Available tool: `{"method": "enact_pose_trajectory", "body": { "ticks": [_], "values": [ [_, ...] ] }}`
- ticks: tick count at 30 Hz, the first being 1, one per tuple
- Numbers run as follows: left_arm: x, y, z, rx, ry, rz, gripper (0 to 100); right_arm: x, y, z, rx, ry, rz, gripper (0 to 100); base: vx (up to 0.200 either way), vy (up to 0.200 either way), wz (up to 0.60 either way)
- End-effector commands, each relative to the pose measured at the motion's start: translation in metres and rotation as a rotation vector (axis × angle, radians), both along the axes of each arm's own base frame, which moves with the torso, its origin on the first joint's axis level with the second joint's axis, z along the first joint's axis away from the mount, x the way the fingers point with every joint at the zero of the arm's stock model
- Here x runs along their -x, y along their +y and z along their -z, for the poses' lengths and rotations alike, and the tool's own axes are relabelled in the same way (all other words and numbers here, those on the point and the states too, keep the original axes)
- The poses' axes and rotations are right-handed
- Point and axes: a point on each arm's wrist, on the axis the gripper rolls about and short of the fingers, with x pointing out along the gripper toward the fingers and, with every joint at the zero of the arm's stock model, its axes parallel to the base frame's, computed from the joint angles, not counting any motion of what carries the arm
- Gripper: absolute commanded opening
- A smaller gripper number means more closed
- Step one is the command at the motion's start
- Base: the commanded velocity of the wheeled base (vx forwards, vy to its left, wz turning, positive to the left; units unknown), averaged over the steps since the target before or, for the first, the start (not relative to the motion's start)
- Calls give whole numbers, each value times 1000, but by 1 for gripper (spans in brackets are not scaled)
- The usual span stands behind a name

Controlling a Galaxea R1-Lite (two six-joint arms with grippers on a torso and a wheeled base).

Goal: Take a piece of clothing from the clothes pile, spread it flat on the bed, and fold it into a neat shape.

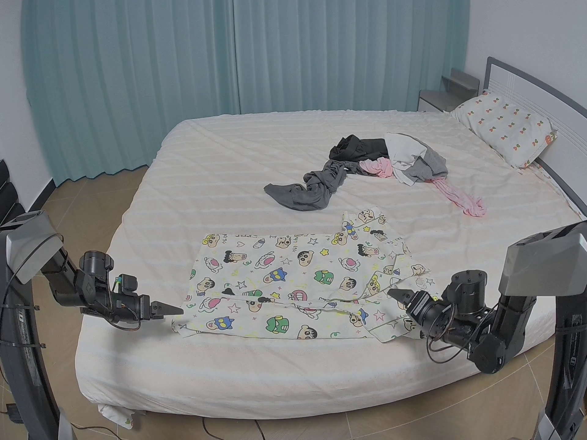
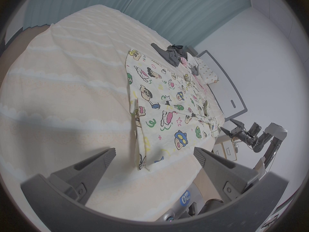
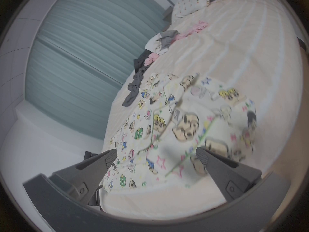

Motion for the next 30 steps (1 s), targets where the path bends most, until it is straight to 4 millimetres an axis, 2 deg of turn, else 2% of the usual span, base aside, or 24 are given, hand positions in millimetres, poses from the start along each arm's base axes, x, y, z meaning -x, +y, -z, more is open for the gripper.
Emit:
{"method": "enact_pose_trajectory", "body": {
  "ticks": [1, 11, 23, 24, 30],
  "values": [
    [0, 1, -1, 1, -2, -2, 100, 17, 11, 8, 17, 54, -17, 100, 0, 0, 0],
    [0, 0, 0, -2, -13, 0, 100, 6, -7, 15, 32, 48, 82, 100, 0, 0, 0],
    [0, 0, 1, -9, -25, -3, 100, -7, -1, 25, 9, 44, 98, 100, 0, 0, 0],
    [0, 0, 1, -8, -23, -3, 100, -7, -1, 25, 4, 45, 103, 0, 0, 0, 0],
    [-1, 0, 1, -10, -27, -2, 100, -6, -1, 16, -17, 28, 110, 0, 0, 0, 0]
  ]
}}
